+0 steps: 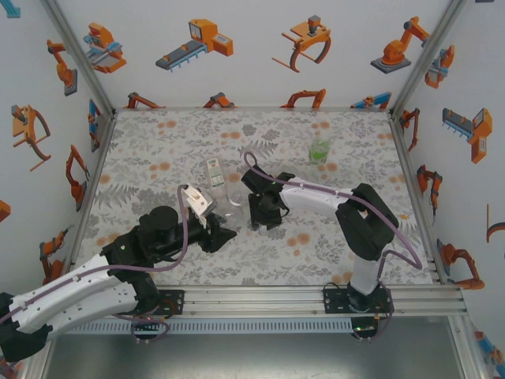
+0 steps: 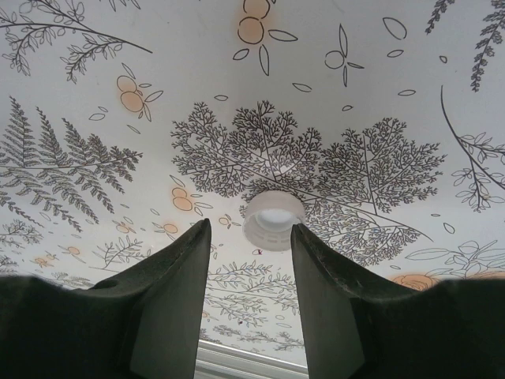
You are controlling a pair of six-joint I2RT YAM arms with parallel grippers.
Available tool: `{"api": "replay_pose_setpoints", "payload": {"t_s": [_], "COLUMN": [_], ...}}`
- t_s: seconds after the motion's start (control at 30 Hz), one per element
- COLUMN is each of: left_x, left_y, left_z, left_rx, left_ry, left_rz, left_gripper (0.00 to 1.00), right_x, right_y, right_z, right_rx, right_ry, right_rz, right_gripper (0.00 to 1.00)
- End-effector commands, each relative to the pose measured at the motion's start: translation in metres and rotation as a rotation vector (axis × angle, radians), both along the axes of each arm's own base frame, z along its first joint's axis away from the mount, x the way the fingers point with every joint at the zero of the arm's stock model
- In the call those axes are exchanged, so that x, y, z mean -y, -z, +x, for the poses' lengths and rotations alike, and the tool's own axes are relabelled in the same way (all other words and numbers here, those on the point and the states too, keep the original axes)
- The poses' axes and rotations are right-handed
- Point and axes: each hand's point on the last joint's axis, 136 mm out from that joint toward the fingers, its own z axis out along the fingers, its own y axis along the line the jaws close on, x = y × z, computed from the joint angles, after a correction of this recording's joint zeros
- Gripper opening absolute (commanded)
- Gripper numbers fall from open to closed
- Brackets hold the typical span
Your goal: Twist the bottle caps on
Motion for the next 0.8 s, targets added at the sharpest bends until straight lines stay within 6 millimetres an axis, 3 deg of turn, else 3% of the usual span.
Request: {"api": "replay_pose_setpoints", "payload": {"t_s": [0.0,0.4,0.77], "left_x": [-0.002,-0.004,-0.005], "left_y": [0.0,0.0,0.001], "left_z": [0.002,0.003,0.003], "left_rx": [-0.008,-0.005,-0.006], "left_ry": [-0.018,-0.023,-0.025], "left_rz": [-0.018,-0.021,-0.023], "left_gripper": [0.0,0.0,0.0], "right_x": [0.006,0.004,0.009], "right_y": [0.005,-0.018,-0.006], "right_z": [-0.003,0.004,0.001], "right_rx": [-0.009,0.036,0.022], "right_ry": [-0.004,-0.005,-0.001], "right_rz": [-0.048,-0.03,-0.051], "right_gripper": [0.45,0.45,0.49]}}
